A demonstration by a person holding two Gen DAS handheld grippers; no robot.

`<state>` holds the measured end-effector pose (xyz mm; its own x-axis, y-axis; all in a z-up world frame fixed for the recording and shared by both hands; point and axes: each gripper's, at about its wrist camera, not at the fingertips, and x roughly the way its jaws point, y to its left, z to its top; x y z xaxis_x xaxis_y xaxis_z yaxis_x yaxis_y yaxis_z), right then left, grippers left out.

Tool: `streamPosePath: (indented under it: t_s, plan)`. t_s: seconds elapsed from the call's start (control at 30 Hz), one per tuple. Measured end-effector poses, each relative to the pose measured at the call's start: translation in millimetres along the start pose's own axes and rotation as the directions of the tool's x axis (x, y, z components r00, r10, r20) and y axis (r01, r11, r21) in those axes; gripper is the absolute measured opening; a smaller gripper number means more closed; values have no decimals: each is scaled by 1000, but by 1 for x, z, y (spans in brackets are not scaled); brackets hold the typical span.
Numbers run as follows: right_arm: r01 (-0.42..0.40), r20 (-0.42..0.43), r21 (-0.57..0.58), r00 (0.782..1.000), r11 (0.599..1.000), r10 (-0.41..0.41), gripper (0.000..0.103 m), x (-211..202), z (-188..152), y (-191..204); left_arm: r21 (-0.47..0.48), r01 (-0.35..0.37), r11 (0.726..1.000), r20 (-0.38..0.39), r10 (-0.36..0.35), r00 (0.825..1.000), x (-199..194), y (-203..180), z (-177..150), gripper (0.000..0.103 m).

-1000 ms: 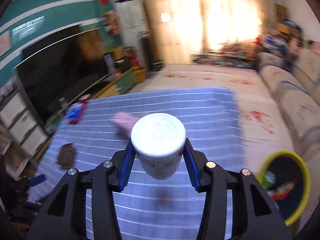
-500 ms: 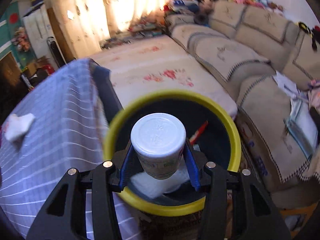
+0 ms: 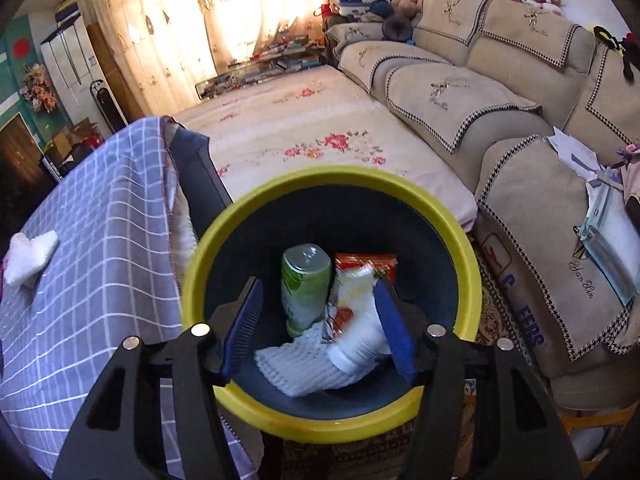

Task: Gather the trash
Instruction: 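Carry the yogurt cup over the yellow bin and open the right gripper, then grasp the brown plastic tray with the left gripper, then carry the brown tray over the yellow bin and open the left gripper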

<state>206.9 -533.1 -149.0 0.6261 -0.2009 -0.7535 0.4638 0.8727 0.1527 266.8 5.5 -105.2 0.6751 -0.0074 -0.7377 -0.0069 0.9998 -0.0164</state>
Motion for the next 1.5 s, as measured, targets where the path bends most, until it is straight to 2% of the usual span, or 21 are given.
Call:
streamPosePath:
  t_s: [0.27,0.43,0.57,0.9,0.97,1.03,1.07,1.17,1.33,1.5]
  plan:
    - [-38,35,-11,999,999,38,59,-19,2,8,-66,-122,990,-46,119,992,38,29,19,93]
    - [-47,32,-30,998,998,48,61,-22,1,16,-122,-171,978,-104,159,982,69,47,32,93]
    - [-54,22,-38,998,998,55,61,-20,0,22,-132,-193,972,-129,177,976,84,53,37,93]
    - [-75,-6,-59,997,995,75,61,-9,-2,34,-130,-186,974,-150,166,975,108,57,42,93]
    - [-74,-7,-57,997,996,74,62,-9,-1,33,-129,-188,974,-146,169,975,109,58,43,89]
    - [-73,-7,-54,997,996,72,62,-8,0,32,-130,-185,974,-151,165,975,110,59,43,75]
    - [-73,-7,-54,997,996,73,62,-8,0,31,-130,-180,975,-154,160,975,110,59,43,72]
    - [-73,-9,-54,997,996,73,62,-7,0,31,-117,-172,978,-149,154,977,110,57,43,71]
    - [-78,-9,-53,997,996,77,62,-7,-1,30,-85,-133,987,-117,122,986,93,41,45,70]
    - [-81,-1,-48,997,996,81,62,-9,0,27,-9,-53,999,-52,52,997,61,5,52,70]
